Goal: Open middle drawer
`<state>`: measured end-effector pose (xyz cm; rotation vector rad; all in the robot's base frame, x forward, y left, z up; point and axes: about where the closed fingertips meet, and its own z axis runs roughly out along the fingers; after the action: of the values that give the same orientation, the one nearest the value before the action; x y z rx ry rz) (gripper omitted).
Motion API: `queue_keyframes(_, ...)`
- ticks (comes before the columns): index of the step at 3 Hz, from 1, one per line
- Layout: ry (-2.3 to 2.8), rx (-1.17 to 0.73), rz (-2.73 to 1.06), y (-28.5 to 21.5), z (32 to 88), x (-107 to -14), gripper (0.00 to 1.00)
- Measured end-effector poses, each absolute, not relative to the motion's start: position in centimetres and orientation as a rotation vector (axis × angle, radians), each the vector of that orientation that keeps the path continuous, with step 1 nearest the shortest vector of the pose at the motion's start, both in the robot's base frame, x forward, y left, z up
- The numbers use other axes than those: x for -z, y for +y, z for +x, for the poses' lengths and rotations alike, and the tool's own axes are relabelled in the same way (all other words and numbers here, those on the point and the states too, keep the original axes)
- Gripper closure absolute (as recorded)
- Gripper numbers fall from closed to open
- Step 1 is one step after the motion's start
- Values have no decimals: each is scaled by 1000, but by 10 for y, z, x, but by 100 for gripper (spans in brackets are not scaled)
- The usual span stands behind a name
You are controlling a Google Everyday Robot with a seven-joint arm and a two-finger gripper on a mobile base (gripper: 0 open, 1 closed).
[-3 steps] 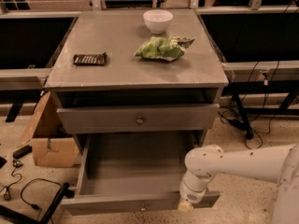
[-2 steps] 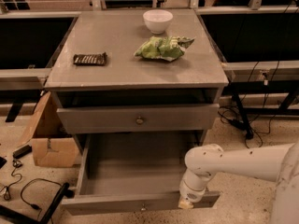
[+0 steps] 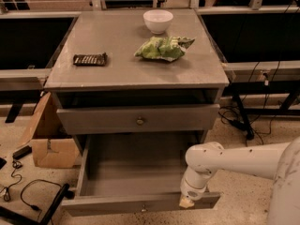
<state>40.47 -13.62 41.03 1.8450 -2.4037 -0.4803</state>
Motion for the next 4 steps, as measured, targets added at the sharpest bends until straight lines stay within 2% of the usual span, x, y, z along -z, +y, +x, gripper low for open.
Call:
queue_keyframes(3,-2376,523,1830,-135,405,-407,100)
queue_keyframes(4,-2376,523,1830,-135,405,-407,81)
